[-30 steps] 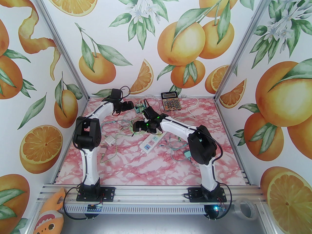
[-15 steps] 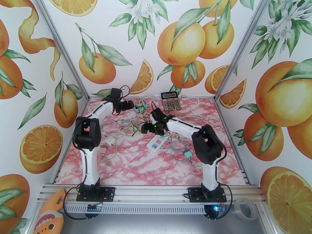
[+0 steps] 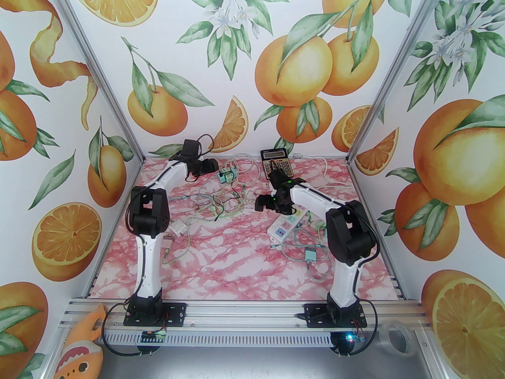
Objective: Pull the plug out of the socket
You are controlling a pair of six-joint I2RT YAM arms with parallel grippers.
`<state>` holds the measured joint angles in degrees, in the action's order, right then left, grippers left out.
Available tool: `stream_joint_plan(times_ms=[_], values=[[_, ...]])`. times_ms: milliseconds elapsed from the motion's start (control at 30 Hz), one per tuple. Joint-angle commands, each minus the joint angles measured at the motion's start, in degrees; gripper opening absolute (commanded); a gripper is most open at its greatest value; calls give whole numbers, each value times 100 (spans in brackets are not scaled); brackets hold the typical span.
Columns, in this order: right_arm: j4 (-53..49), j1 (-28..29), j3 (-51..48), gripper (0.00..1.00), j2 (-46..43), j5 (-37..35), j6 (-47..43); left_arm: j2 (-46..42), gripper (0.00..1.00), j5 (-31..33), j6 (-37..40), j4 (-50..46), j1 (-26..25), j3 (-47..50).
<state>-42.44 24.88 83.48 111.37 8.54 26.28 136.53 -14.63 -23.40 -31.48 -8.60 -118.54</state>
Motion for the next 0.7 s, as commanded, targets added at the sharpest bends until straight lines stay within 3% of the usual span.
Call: stream_joint_plan(times_ms=[0, 133, 300, 467, 667], values=[[-130, 158, 341, 100, -98, -89, 167, 552, 64, -227, -165, -2, 36, -749], [-75, 267, 451, 100, -94, -75, 336, 1021, 62, -568, -107, -38, -66, -1340], [-85, 284, 541, 100, -119, -169, 366, 1000, 58, -929, 154, -114, -302, -1235], [-23, 293, 684, 100, -64, -197, 357, 172, 55, -876, 22, 513, -488, 267], [430, 586, 879, 100, 25, -191, 374, -1002, 54, -731, -708, 1558, -649, 2283]])
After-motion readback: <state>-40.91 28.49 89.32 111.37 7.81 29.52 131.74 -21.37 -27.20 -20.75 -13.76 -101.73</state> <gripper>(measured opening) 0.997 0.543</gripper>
